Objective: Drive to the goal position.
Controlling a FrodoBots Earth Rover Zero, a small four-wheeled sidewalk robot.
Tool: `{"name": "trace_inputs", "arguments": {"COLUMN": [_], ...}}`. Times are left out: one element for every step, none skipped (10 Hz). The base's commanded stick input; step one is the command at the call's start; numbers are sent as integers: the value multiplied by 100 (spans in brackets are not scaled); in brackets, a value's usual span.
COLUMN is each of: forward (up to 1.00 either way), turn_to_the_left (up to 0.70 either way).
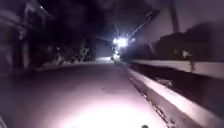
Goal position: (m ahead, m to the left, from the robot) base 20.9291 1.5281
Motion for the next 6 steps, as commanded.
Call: {"name": "trace_inputs", "arguments": {"forward": [70,70,70,70,70,70], "turn_to_the_left": [0,0,0,0,0,0]}}
